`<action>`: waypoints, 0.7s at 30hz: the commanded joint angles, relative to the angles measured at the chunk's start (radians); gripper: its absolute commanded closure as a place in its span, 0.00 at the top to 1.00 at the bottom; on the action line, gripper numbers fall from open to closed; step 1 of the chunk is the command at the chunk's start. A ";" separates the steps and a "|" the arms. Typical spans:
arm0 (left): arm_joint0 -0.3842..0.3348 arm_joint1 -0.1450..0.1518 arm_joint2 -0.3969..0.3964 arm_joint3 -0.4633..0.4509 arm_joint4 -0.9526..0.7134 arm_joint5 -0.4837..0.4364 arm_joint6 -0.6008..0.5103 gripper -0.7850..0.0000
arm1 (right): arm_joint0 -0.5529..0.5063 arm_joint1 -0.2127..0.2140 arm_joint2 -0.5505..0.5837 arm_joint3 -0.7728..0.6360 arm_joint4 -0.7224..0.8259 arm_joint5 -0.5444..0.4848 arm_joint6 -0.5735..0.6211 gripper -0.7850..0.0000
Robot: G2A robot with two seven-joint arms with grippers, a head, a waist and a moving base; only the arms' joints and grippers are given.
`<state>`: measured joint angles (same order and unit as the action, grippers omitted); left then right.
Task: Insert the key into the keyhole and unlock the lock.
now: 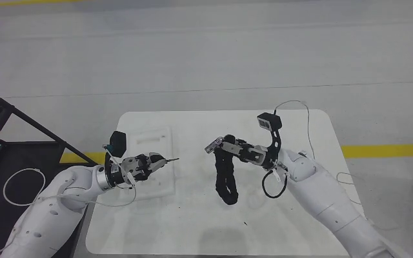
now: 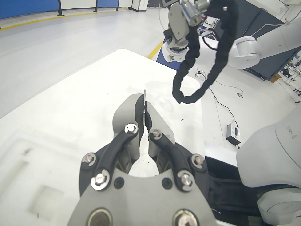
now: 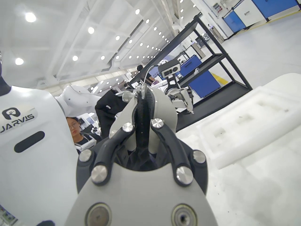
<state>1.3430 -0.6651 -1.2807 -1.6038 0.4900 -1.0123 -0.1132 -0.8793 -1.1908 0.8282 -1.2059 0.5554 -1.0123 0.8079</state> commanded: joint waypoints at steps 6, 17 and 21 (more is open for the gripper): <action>0.000 0.000 0.000 0.000 0.000 0.000 0.000 0.00 | 0.053 -0.061 -0.050 0.193 0.015 0.000 0.000 0.00; 0.000 0.000 0.000 0.000 0.000 0.000 0.000 0.00 | 0.074 -0.116 -0.057 0.325 0.099 0.000 0.000 0.00; 0.000 0.000 0.000 0.000 0.000 0.000 0.000 0.00 | 0.072 -0.129 -0.055 0.360 0.125 0.000 0.000 0.00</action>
<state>1.3430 -0.6651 -1.2807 -1.6038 0.4900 -1.0123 -0.1132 -0.8078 -1.3167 0.7752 -0.8552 0.6764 -1.0123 0.8079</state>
